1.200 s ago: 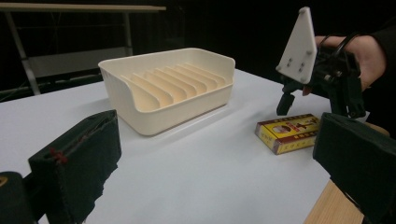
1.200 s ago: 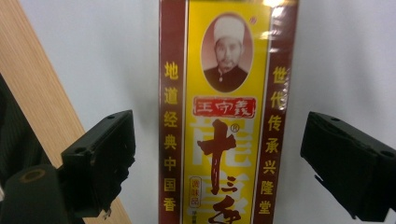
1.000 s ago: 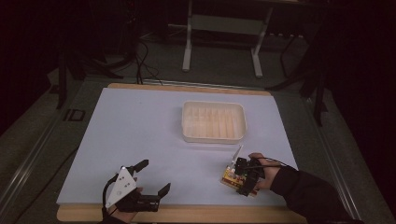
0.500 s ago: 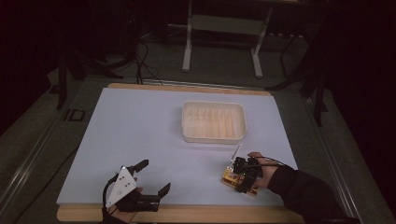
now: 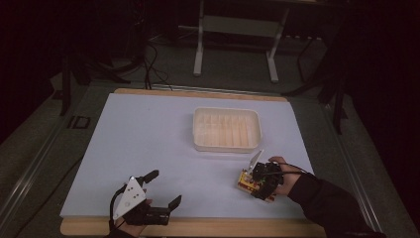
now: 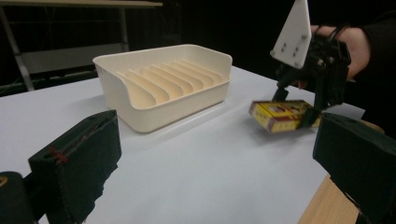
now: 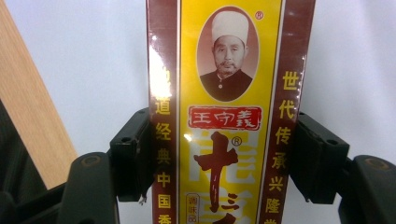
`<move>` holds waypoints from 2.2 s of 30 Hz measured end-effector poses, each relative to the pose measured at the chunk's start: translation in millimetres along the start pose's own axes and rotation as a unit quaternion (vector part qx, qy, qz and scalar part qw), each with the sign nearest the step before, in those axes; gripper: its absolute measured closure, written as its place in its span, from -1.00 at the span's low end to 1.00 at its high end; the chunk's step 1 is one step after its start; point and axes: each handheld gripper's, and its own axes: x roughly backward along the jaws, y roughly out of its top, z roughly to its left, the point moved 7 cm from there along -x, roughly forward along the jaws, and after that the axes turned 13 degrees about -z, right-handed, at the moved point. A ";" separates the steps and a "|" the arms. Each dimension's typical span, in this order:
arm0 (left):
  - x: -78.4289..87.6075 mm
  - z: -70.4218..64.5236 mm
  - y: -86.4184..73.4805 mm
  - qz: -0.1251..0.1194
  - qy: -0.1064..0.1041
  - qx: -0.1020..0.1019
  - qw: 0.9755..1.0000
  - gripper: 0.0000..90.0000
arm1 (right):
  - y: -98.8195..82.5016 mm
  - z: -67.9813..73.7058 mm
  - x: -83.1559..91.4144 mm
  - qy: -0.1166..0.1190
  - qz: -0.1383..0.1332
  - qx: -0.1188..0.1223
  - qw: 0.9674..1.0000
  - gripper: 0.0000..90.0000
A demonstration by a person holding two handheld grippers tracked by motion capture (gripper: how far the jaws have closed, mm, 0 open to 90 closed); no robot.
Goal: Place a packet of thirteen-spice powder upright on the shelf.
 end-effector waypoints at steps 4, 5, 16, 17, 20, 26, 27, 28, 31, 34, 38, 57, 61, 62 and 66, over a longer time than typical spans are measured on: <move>-1.0 -0.8 -0.4 0.003 -0.005 0.008 1.000 -0.96 | 2.6 -3.0 5.3 -0.007 -0.015 0.000 1.000 -0.29; -1.2 -1.2 -0.2 0.004 -0.006 0.012 1.000 -0.96 | 3.5 -4.3 6.4 -0.013 -0.023 0.003 1.000 -0.29; -6.5 -11.9 3.6 0.020 -0.025 0.007 0.999 -0.96 | 13.5 -3.0 22.8 -0.025 -0.081 0.024 0.996 -0.29; -7.2 -13.2 4.5 0.023 -0.027 0.006 0.999 -0.96 | 15.4 -2.8 25.0 -0.028 -0.088 0.027 0.995 -0.29; -9.8 -15.8 8.8 0.021 -0.033 0.045 0.998 -0.96 | 21.4 -1.3 32.9 -0.027 -0.118 0.033 0.992 -0.29; -15.8 -11.3 10.1 0.029 -0.021 0.042 0.998 -0.96 | 34.4 -0.8 51.9 -0.051 -0.203 0.052 0.977 -0.29; -17.0 -11.3 10.1 0.032 -0.021 0.045 0.998 -0.96 | 36.2 -0.8 54.6 -0.054 -0.216 0.051 0.974 -0.29; -18.2 -11.1 10.4 0.037 -0.021 0.043 0.998 -0.96 | 36.2 -0.8 54.6 -0.054 -0.216 0.051 0.974 -0.29; -22.7 -13.0 15.3 0.043 -0.024 0.040 0.998 -0.96 | 40.2 -1.2 62.4 -0.065 -0.245 0.053 0.966 -0.29; -27.9 -14.9 23.2 0.041 -0.032 0.041 0.998 -0.96 | 42.5 -1.4 69.2 -0.068 -0.265 0.052 0.960 -0.29; -36.3 -19.1 34.0 0.037 -0.040 0.036 0.998 -0.96 | 44.2 0.0 76.0 -0.071 -0.290 0.050 0.953 -0.29; -93.7 -53.4 71.5 0.014 -0.090 0.034 0.995 -0.96 | 57.5 10.7 73.8 -0.078 -0.386 0.036 0.919 -0.29; -102.4 -56.2 72.5 0.014 -0.093 0.042 0.995 -0.96 | 59.8 13.6 70.3 -0.084 -0.395 0.040 0.914 -0.29; -104.3 -56.7 72.7 0.014 -0.092 0.043 0.995 -0.96 | 60.5 14.1 70.4 -0.083 -0.400 0.040 0.912 -0.29; -111.2 -57.9 73.5 0.023 -0.082 0.042 0.995 -0.96 | 62.5 13.9 72.7 -0.091 -0.415 0.032 0.905 -0.29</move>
